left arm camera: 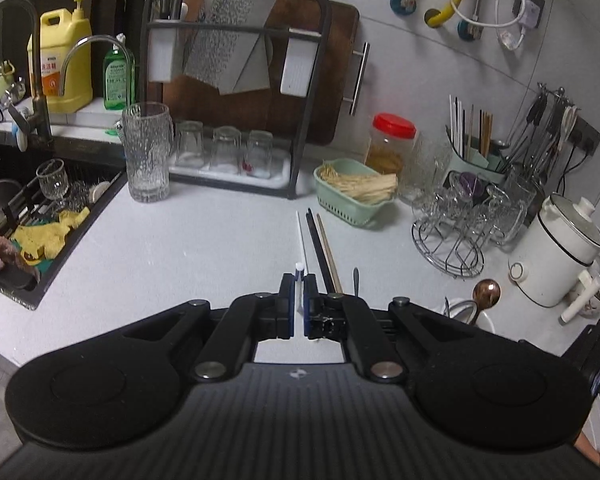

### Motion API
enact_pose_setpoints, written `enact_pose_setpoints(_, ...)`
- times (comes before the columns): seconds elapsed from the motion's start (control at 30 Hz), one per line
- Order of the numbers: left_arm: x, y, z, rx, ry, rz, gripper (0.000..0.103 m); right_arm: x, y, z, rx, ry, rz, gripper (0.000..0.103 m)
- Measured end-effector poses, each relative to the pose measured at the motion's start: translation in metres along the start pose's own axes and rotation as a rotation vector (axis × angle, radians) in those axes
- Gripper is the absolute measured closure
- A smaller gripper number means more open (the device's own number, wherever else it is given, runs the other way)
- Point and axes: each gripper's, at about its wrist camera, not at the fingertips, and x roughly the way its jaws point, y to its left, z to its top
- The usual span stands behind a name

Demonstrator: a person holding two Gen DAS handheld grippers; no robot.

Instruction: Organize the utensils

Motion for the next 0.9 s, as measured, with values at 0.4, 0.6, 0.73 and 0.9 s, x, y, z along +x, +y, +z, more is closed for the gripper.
enact_pose_setpoints(0.4, -0.002, -0.009, 0.015, 0.014, -0.077, -0.005, 0.099, -0.002, 0.002, -0.002, -0.02, -0.009, 0.018, 0.012)
enact_pose_setpoints(0.6, -0.004, -0.015, 0.023, 0.029, -0.094, -0.014, 0.1, -0.002, 0.002, -0.003, -0.025, -0.012, 0.022, 0.012)
enact_pose_setpoints(0.73, -0.006, -0.02, 0.025, 0.045, -0.099, -0.029, 0.1, -0.002, 0.002, -0.003, -0.025, -0.012, 0.022, 0.012)
enact_pose_setpoints(0.9, -0.014, -0.024, 0.03, 0.036, -0.106, -0.061, 0.103, -0.002, 0.003, -0.003, -0.025, -0.012, 0.022, 0.012)
